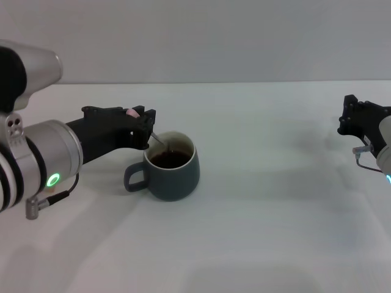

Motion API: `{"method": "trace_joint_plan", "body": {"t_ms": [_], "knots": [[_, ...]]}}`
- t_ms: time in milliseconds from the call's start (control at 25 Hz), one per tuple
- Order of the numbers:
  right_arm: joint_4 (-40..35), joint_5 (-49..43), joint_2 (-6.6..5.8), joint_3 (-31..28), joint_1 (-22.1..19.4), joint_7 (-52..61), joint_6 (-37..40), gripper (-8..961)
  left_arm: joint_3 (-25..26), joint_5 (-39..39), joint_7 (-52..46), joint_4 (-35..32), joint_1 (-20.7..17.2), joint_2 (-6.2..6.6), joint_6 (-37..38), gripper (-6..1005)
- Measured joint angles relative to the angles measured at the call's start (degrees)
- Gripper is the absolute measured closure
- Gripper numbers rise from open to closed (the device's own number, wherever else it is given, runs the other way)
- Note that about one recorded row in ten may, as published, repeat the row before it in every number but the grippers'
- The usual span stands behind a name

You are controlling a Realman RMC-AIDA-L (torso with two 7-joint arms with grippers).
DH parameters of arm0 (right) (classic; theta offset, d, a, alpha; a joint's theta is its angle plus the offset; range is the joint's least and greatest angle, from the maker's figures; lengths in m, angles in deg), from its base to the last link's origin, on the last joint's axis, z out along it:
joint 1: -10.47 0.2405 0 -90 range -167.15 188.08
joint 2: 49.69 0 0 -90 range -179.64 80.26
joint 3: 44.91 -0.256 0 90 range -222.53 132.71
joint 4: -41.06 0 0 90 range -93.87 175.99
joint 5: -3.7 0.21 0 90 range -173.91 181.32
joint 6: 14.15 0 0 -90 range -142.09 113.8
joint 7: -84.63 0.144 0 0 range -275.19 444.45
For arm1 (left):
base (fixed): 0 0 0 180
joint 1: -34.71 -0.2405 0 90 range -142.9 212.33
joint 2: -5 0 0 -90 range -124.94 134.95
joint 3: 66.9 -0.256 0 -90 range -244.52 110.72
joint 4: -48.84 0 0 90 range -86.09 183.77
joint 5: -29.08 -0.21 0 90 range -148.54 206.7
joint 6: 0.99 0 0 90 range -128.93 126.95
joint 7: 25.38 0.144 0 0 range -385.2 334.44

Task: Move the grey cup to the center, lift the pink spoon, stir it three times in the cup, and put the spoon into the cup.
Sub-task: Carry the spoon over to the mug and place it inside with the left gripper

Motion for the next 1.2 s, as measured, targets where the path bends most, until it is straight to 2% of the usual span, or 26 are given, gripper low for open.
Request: {"method": "trace_joint_plan", "body": {"t_ms": [80, 120, 160, 320, 560, 640, 680, 1200], "knots": [[0.0, 0.0, 0.0, -0.01, -0.5, 0.0, 0.16, 954, 1.74, 0.24, 1.69, -1.11, 1.86, -1.48, -3.02, 855], [0.0, 0.0, 0.0, -0.01, -0.5, 0.0, 0.16, 954, 1.74, 0.24, 1.69, -1.11, 1.86, -1.48, -3.02, 855], [0.01, 0.0, 0.0, 0.0, -0.83, 0.0, 0.42, 954, 2.56, 0.57, 2.77, -1.86, 2.86, -2.24, -4.35, 855], [0.01, 0.0, 0.0, 0.0, -1.15, 0.0, 0.58, 954, 4.52, 2.53, 4.94, -3.49, 4.52, -3.02, -6.27, 855], [0.14, 0.0, 0.1, 0.0, -1.59, 0.0, 0.6, 954, 7.61, 5.42, 7.33, -7.59, 8.28, -3.04, -8.92, 855], [0.15, 0.0, 0.09, 0.0, -1.61, 0.0, 0.6, 954, 7.61, 5.42, 7.33, -7.59, 8.28, -3.04, -8.92, 855], [0.15, 0.0, 0.09, 0.0, -1.63, 0.0, 0.6, 954, 8.09, 5.47, 7.79, -9.61, 9.95, -3.07, -9.56, 855], [0.35, 0.01, 0.17, 0.01, -1.73, 0.0, 0.59, 954, 9.65, 5.56, 10.06, -13.15, 12.7, -3.15, -11.12, 855]]}}
